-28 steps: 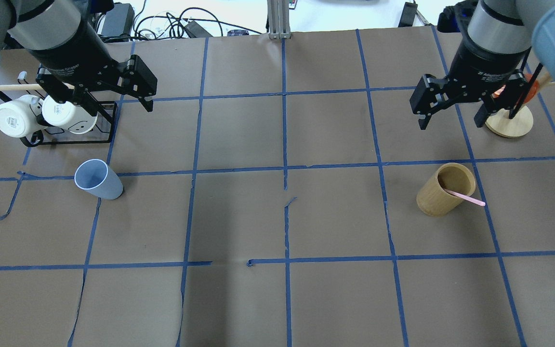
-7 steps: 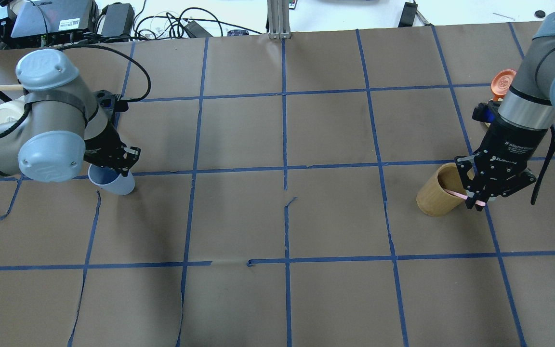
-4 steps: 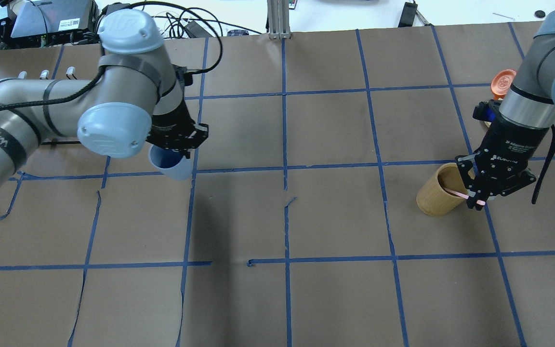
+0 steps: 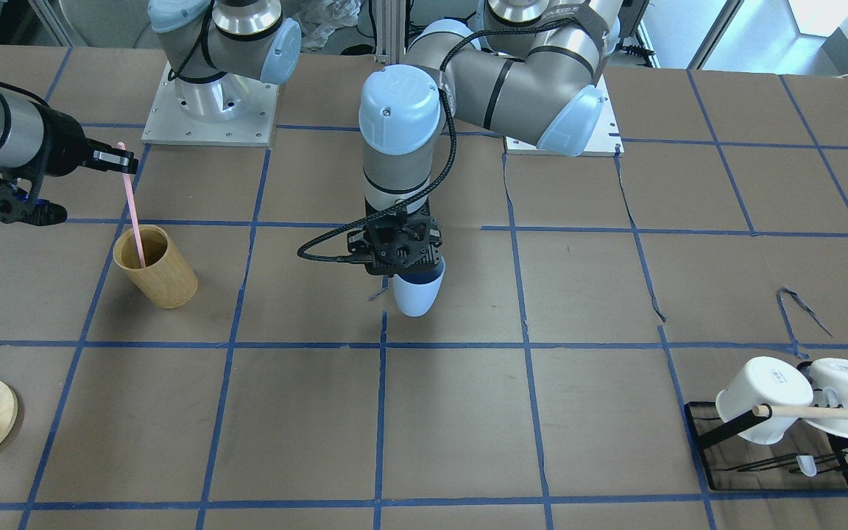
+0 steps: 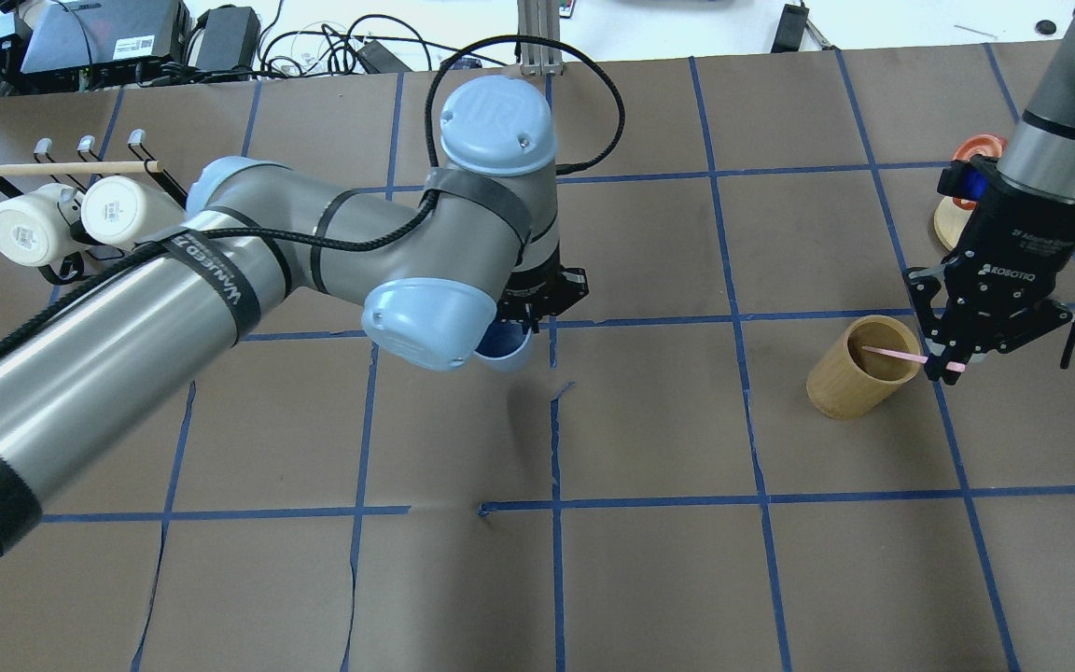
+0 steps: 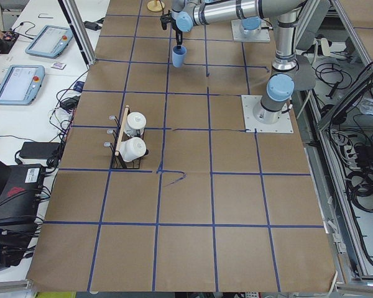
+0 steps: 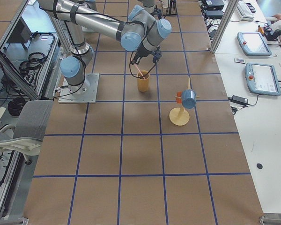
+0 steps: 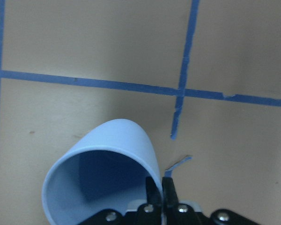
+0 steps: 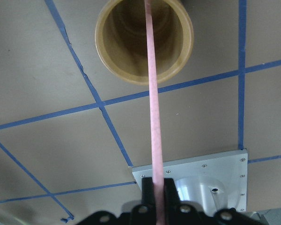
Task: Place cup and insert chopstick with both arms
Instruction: 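Carry the blue cup to center with the left gripper while the right lifts the chopstick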
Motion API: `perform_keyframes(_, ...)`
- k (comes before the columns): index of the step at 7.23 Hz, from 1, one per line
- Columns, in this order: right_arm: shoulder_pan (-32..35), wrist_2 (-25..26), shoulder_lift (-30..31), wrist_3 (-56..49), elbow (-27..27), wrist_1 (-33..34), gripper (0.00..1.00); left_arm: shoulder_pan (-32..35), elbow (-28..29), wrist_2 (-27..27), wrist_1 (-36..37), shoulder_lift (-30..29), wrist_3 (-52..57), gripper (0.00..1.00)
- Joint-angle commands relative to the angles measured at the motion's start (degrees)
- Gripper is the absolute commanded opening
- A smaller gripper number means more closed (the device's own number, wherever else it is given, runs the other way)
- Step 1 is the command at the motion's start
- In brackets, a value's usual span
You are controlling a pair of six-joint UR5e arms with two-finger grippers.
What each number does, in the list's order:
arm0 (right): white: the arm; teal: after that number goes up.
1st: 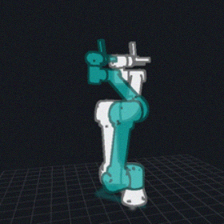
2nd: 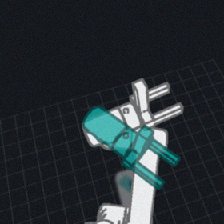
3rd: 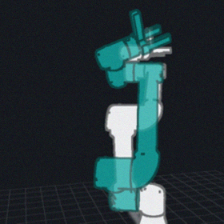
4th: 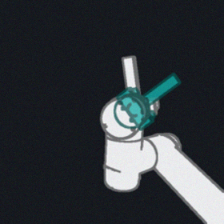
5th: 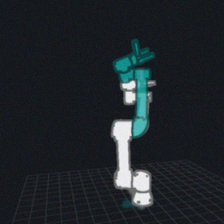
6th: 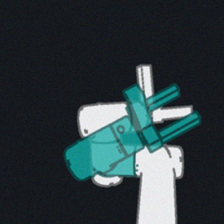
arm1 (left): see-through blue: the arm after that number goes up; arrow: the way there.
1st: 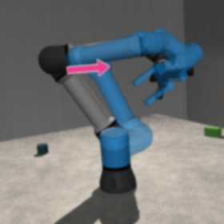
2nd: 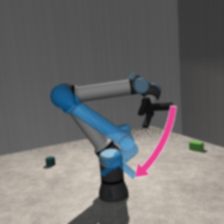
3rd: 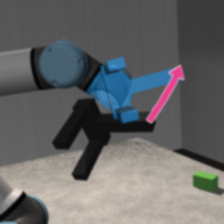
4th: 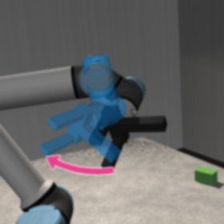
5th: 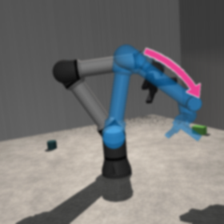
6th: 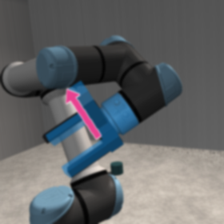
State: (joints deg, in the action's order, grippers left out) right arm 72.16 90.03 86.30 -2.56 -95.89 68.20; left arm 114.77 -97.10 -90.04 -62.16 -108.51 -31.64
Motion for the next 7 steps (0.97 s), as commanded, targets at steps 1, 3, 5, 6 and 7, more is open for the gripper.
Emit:
perform_keyframes(1, 0.0, -4.04, 0.01, 0.01, 5.25, -7.52, 0.16, 2.64, 0.07, 0.83, 3.19, -2.58, -2.02, 0.0)
perform_keyframes(3, 0.0, -7.31, -0.08, 0.01, 8.51, -12.72, 0.15, 2.91, -0.11, 1.09, 2.92, -3.55, -1.93, 0.0)
perform_keyframes(5, 0.0, -12.23, -0.86, 2.53, 9.31, -14.15, 0.11, 2.82, -0.11, 1.09, 3.18, -4.08, -1.5, 0.98)
perform_keyframes(6, 0.0, -16.17, -0.96, 4.04, 9.32, -14.67, 0.11, 2.48, 0.32, 1.18, 3.53, -4.26, -1.58, 1.0)
perform_keyframes(7, 0.0, -19.34, -1.22, 6.23, 9.23, -16.16, 0.11, 2.3, 0.59, 0.92, 3.71, -4.26, -1.41, 1.0)
